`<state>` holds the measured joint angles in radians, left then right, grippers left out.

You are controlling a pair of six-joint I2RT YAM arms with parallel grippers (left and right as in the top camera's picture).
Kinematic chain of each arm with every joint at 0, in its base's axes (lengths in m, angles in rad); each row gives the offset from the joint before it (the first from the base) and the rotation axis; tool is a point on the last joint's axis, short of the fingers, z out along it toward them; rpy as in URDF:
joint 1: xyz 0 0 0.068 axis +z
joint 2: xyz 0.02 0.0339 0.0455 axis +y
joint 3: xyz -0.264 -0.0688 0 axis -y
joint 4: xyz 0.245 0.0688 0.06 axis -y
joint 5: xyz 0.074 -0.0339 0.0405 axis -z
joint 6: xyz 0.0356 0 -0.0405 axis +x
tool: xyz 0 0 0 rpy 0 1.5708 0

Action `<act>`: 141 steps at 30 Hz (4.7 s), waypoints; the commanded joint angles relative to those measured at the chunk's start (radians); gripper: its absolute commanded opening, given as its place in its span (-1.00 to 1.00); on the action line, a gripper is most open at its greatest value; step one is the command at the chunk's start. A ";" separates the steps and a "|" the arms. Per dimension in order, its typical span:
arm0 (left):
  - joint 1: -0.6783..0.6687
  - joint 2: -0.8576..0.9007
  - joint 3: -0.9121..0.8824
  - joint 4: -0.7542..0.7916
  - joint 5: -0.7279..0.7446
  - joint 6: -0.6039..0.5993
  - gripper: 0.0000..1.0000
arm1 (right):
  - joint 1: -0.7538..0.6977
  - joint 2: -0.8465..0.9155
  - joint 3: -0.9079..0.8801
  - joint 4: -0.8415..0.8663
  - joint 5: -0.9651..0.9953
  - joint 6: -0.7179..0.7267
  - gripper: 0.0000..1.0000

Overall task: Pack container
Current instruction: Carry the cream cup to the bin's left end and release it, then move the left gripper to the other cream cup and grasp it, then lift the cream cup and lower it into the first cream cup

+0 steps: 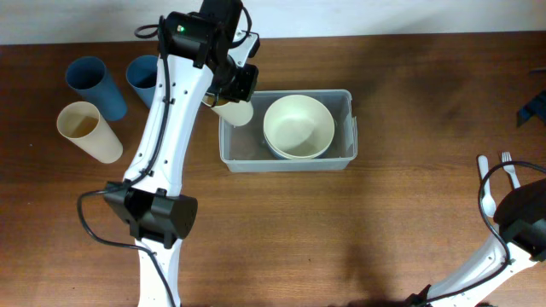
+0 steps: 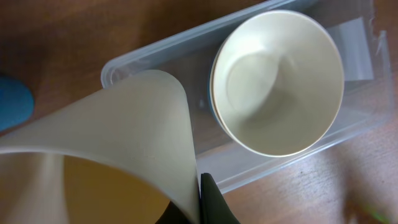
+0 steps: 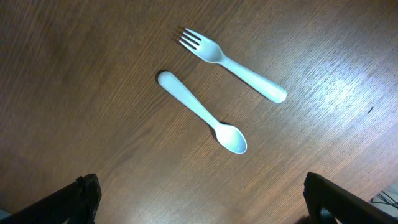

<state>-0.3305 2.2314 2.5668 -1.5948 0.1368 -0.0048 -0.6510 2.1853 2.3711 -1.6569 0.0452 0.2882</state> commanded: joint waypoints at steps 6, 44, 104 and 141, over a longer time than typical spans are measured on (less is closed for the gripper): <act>0.003 0.064 0.013 -0.034 -0.018 -0.002 -0.96 | 0.005 -0.013 -0.005 0.000 0.012 0.008 0.98; 0.377 -0.076 0.311 -0.093 -0.183 -0.085 -0.37 | 0.005 -0.013 -0.005 0.000 0.012 0.008 0.97; 0.646 -0.119 -0.520 0.219 -0.191 0.005 -0.95 | 0.005 -0.013 -0.005 0.000 0.012 0.008 0.98; 0.104 -0.397 -0.043 0.195 0.059 -0.025 -0.97 | 0.005 -0.013 -0.005 0.000 0.012 0.008 0.98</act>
<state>-0.1818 1.8179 2.5206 -1.4181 0.1818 -0.0238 -0.6510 2.1853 2.3711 -1.6569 0.0452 0.2882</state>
